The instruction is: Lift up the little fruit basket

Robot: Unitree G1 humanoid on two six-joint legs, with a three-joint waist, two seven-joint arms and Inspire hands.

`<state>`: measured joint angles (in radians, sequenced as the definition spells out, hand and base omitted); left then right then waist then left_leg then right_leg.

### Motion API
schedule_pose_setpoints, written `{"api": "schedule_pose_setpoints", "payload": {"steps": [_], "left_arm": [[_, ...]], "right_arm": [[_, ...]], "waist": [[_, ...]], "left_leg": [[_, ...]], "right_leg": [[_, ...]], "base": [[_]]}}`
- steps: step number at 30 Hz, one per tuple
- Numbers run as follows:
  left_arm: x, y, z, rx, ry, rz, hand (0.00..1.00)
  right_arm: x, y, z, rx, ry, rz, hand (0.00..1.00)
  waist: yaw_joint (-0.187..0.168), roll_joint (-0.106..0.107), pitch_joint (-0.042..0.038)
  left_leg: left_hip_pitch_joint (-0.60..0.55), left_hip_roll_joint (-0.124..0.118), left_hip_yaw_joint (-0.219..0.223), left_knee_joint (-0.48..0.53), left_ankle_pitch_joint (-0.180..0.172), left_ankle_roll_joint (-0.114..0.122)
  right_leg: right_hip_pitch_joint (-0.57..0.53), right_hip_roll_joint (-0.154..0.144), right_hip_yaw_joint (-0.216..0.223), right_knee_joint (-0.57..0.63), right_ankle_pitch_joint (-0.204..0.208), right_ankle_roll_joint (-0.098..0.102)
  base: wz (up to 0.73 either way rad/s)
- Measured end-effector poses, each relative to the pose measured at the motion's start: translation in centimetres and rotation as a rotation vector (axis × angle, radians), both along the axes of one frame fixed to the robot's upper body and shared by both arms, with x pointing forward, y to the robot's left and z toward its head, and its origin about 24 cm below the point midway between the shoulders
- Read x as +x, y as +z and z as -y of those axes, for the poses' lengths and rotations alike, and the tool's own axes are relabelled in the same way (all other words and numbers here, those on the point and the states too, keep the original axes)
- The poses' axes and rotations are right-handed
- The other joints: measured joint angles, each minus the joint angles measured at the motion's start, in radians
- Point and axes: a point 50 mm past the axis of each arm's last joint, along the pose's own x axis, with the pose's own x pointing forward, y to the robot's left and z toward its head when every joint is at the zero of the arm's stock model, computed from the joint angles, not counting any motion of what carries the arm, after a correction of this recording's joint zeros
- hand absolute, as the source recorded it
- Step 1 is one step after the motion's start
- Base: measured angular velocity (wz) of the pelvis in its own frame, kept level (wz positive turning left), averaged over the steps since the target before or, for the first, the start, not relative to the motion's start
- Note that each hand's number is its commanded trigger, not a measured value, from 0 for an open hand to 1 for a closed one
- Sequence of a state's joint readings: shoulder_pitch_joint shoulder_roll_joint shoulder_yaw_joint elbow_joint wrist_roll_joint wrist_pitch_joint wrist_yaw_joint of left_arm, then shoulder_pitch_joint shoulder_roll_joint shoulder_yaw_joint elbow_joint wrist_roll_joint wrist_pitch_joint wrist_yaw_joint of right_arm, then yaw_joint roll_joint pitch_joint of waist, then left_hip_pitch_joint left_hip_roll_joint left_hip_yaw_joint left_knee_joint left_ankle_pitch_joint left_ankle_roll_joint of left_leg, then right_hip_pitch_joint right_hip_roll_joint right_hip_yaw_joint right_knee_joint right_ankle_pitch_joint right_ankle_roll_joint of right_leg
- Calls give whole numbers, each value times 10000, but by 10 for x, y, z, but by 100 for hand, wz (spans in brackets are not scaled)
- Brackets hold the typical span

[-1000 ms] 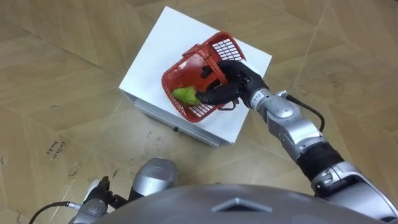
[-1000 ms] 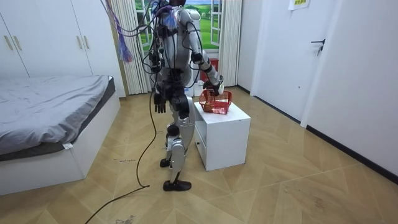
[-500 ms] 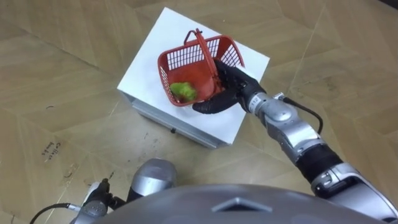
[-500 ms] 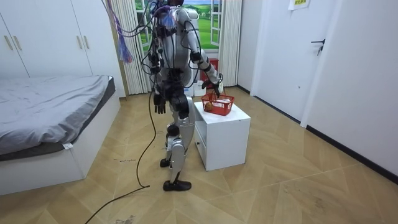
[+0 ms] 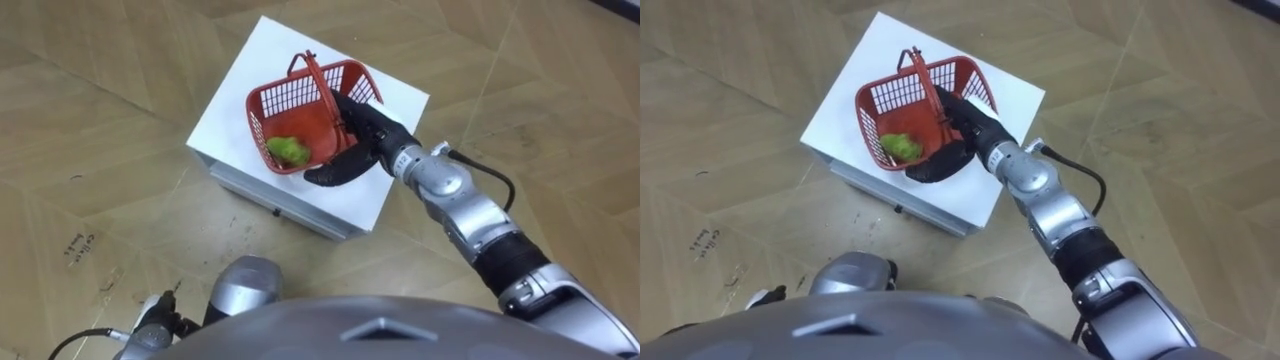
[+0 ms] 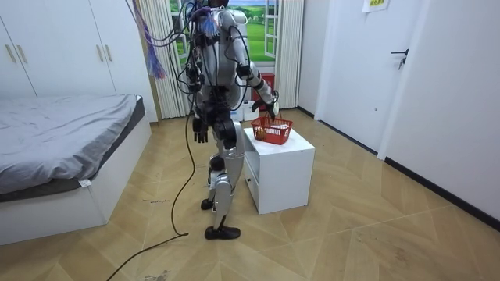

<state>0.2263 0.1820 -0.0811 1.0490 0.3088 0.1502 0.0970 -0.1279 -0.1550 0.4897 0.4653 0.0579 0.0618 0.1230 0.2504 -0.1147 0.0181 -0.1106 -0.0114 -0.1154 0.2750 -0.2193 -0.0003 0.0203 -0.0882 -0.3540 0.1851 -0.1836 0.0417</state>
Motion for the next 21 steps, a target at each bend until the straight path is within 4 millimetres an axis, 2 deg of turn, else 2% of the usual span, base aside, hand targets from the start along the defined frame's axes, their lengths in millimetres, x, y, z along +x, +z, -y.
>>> {"api": "schedule_pose_setpoints", "payload": {"steps": [4, 7, 9, 13, 16, 17, 21], "left_arm": [[2, -1, 5, -112, 7, 63, 0], [2, -1, 5, -87, 11, 94, 0], [5, -1, 5, -98, 42, 185, 0], [5, 0, 3, 54, 257, 480, 0], [6, 0, 4, 24, 296, 619, 0], [7, 0, 4, 17, 291, 677, 0], [11, 1, 4, 190, 271, 953, 0]], "right_arm": [[-2, 1, 0, 16, -145, 88, 0], [-7, 2, 0, -32, -243, 302, 0], [-6, 7, 2, 13, -406, 593, 0], [4, 31, 10, 159, -1137, 1939, 0], [7, 47, 20, 379, -1942, 2890, 0], [6, 48, 24, 406, -2202, 3065, 0], [-6, 39, 41, 114, -3213, 2913, 0]], "waist": [[-75, 192, -19], [-278, 323, -77], [-340, 439, -32], [-754, 530, -91], [-943, 556, -90], [-1051, 624, -60], [-1467, 766, -99]], "left_leg": [[57, 2, 16, 3, 0, 0], [102, 6, 17, -16, 0, 0], [145, 10, 109, -38, 0, 0], [215, 19, 241, -72, 1, 2], [413, 26, 365, -76, -4, 11], [487, 35, 408, -96, -5, 12], [622, 48, 524, -151, -6, 14]], "right_leg": [[39, -7, 23, 1, 0, 0], [71, 4, 112, -1, 0, 1], [62, 6, 246, -3, 0, 1], [48, 9, 463, 1, 0, 0], [143, 11, 637, 2, 3, 6], [173, 20, 768, 9, 3, 6], [246, 15, 799, 8, 6, 10]], "base": [[0], [-2], [-14], [-12], [-13], [-10], [-8]]}}
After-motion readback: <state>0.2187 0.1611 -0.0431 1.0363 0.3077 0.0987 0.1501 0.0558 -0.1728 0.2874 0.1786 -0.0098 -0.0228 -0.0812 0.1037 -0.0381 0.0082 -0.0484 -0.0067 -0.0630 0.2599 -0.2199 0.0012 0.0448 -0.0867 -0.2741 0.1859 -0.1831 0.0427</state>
